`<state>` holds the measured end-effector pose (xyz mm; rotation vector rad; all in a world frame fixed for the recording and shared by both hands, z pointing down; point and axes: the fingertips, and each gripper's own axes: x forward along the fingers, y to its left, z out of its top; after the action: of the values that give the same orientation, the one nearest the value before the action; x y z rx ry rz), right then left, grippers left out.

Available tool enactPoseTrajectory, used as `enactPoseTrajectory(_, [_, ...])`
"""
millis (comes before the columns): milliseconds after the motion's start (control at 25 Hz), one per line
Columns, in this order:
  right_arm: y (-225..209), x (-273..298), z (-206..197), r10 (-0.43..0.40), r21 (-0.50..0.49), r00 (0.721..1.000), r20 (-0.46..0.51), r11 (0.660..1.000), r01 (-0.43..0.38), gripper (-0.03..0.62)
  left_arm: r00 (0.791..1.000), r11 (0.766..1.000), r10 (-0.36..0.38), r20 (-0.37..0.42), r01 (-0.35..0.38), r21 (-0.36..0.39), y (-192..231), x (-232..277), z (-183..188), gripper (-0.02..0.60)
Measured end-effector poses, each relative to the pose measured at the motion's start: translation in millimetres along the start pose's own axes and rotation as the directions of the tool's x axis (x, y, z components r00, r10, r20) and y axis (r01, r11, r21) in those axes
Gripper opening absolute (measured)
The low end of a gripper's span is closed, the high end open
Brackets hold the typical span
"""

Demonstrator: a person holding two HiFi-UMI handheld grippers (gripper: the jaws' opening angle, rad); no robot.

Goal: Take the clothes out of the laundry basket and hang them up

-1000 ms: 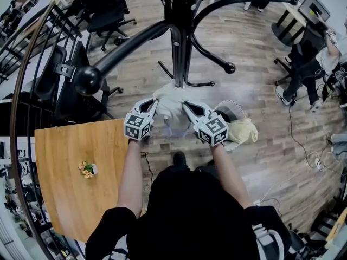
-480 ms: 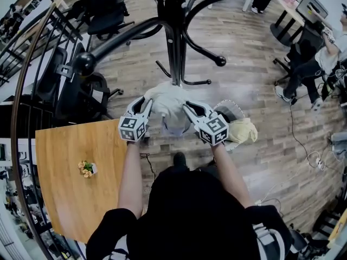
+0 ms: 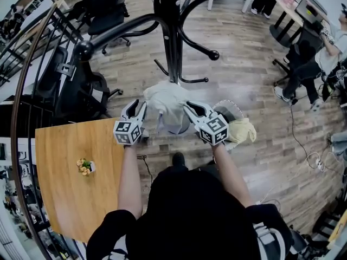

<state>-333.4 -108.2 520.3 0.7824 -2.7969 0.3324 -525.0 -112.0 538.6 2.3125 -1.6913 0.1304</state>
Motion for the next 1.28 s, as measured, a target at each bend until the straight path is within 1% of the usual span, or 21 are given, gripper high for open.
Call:
enactPoseTrajectory(280, [-0.2, -12.8, -5.3, 0.005, -0.005, 1.000, -0.007, 1.000, -0.005, 0.078, 1.000, 0.999, 0.016, 0.012, -0.015, -0.037, -8.7, -9.8, -3.9, 0.138])
enactPoseTrajectory(560, [-8.1, -27.3, -9.5, 0.003, -0.005, 1.000, -0.008, 1.000, -0.003, 0.077, 0.999, 0.998, 0.046, 0.023, -0.044, -0.051, -18.7, -17.7, -8.7, 0.138])
enactPoseTrajectory(880, [-12.7, -43.5, -15.3, 0.040, 0.003, 0.999, -0.007, 0.999, -0.040, 0.064, 0.997, 0.996, 0.073, 0.026, -0.072, -0.058, -40.1, -30.6, -11.4, 0.135])
enactPoseTrajectory(1000, [-16.6, -52.0, -14.4, 0.051, -0.001, 0.999, -0.002, 0.999, -0.051, 0.063, 0.994, 0.994, 0.102, 0.039, -0.100, -0.041, -49.7, -37.3, -9.5, 0.116])
enactPoseTrajectory(1120, [-22.3, -63.3, -15.5, 0.054, 0.004, 0.999, 0.004, 0.999, -0.054, 0.061, 0.986, 0.988, 0.153, 0.073, -0.153, -0.015, -58.5, -45.9, -3.6, 0.060])
enactPoseTrajectory(1280, [-28.6, -81.6, -16.5, 0.067, -0.003, 0.998, 0.007, 0.998, -0.067, 0.058, 0.980, 0.984, 0.176, 0.088, -0.176, -0.006, -76.6, -51.1, 2.0, 0.043])
